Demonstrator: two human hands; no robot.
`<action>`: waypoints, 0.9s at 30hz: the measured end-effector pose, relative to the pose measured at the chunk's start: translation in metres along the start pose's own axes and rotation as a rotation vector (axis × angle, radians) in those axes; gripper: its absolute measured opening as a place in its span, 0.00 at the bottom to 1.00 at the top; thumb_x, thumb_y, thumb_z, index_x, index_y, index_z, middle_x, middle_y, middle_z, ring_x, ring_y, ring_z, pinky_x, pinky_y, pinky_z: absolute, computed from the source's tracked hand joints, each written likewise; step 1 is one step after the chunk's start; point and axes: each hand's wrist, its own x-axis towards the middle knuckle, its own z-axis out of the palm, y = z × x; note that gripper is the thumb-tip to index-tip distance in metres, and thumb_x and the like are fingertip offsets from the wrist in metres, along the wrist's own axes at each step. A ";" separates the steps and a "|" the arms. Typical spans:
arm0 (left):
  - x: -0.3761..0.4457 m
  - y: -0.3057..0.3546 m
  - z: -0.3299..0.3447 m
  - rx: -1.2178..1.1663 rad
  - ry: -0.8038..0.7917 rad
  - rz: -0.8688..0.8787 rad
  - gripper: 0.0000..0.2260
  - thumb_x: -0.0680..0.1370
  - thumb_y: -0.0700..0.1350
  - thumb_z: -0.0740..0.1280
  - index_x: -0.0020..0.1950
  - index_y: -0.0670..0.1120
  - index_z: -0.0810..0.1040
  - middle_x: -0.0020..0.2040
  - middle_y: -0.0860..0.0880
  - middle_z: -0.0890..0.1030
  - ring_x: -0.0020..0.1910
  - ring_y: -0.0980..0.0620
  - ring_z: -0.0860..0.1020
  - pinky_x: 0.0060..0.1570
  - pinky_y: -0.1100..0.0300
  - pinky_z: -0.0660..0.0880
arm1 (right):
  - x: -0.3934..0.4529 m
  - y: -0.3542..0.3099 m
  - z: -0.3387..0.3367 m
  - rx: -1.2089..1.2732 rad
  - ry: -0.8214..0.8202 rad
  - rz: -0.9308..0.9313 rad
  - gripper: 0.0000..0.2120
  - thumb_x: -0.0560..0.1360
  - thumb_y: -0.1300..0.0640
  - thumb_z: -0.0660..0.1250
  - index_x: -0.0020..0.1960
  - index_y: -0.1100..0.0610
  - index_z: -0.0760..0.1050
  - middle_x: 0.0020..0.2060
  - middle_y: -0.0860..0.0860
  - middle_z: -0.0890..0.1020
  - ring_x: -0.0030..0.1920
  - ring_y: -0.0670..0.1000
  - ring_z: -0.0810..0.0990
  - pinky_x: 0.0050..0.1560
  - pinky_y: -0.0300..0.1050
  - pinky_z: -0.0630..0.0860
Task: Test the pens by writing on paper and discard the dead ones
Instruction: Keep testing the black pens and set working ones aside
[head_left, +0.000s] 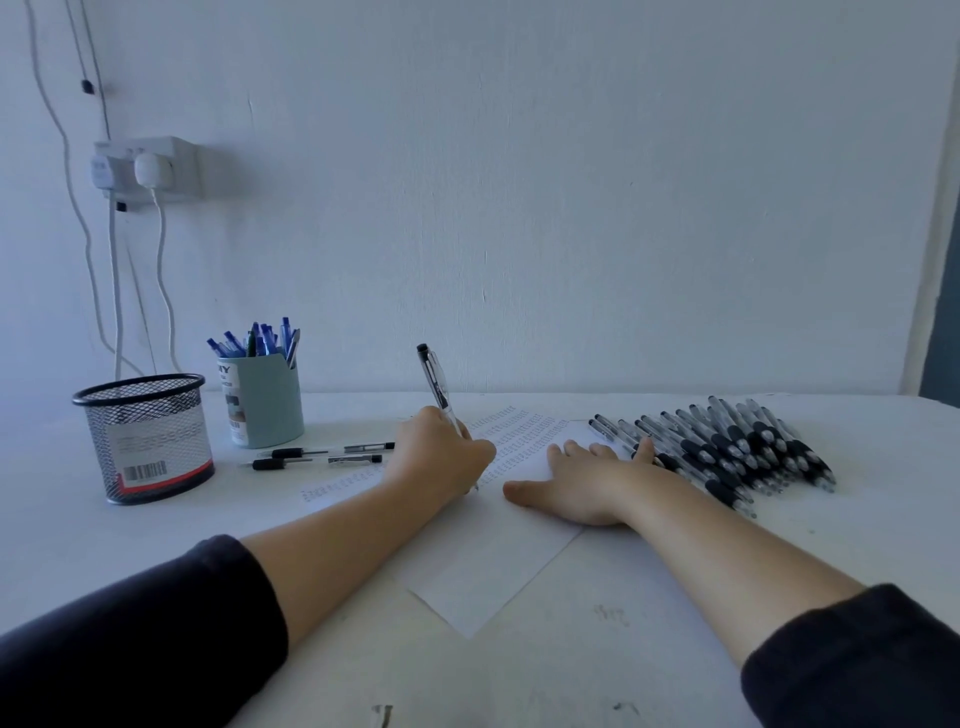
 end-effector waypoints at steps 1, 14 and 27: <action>0.001 0.000 0.001 0.004 -0.002 0.001 0.06 0.68 0.39 0.63 0.30 0.43 0.72 0.25 0.47 0.75 0.27 0.50 0.70 0.31 0.63 0.67 | 0.000 0.000 0.000 0.000 -0.001 -0.001 0.42 0.74 0.28 0.45 0.78 0.53 0.45 0.78 0.49 0.48 0.77 0.53 0.45 0.68 0.71 0.33; 0.016 -0.009 -0.011 -0.548 0.103 -0.094 0.15 0.79 0.46 0.59 0.33 0.43 0.70 0.30 0.46 0.74 0.29 0.51 0.68 0.34 0.58 0.65 | -0.001 0.000 -0.004 -0.009 -0.008 -0.009 0.42 0.74 0.28 0.45 0.78 0.53 0.45 0.78 0.48 0.49 0.77 0.53 0.46 0.69 0.70 0.35; 0.021 -0.010 -0.017 -0.534 0.101 0.116 0.09 0.79 0.54 0.60 0.40 0.54 0.69 0.31 0.47 0.67 0.25 0.53 0.63 0.26 0.63 0.60 | 0.000 0.001 -0.004 -0.016 -0.025 -0.010 0.41 0.74 0.28 0.45 0.78 0.52 0.44 0.78 0.47 0.46 0.77 0.52 0.44 0.70 0.69 0.35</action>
